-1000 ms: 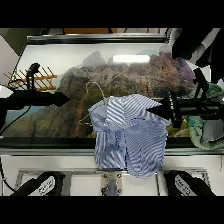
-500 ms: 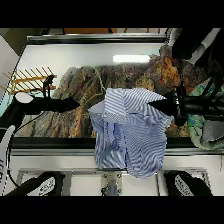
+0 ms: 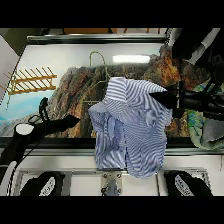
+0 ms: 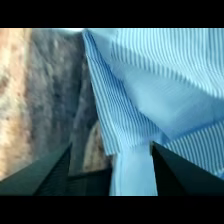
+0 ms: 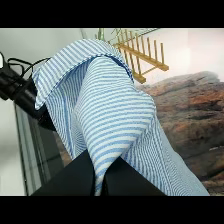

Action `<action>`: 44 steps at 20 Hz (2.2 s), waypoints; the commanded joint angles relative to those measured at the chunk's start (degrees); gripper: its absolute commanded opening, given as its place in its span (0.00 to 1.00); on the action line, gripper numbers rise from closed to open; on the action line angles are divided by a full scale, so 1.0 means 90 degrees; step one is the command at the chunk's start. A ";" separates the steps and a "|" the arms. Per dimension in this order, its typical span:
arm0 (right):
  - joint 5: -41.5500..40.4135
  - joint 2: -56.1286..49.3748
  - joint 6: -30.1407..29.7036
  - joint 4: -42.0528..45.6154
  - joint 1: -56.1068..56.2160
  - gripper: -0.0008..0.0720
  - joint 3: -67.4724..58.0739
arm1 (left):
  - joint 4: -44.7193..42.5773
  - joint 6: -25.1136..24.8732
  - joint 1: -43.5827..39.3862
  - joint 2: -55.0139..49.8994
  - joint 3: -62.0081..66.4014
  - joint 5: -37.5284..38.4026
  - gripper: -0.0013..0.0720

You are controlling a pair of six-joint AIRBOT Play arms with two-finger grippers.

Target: Fold the clothes and pants, and hang the long-sleeved shirts on hangers.

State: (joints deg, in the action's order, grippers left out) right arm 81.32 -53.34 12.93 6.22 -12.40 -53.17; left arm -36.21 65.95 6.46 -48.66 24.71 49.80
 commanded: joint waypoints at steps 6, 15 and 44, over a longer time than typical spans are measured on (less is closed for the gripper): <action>-0.0180 0.0005 -0.0007 -0.0005 0.0000 0.02 -0.0007 | 0.2045 -0.0899 -0.2812 0.0945 -0.1078 -0.1734 0.70; -0.0177 0.0007 -0.0002 -0.0005 0.0000 0.02 -0.0007 | 0.2025 -0.1137 -0.4024 -0.0435 -0.0452 -0.2373 0.70; -0.0015 0.0636 0.1285 0.0022 0.0015 0.02 -0.0005 | 0.0435 -0.0160 -0.0610 -0.1124 0.1270 -0.0843 0.03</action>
State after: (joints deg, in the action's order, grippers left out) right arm 79.88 -47.70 23.81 6.37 -12.32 -53.17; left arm -26.46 60.75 -1.48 -58.87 33.19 40.36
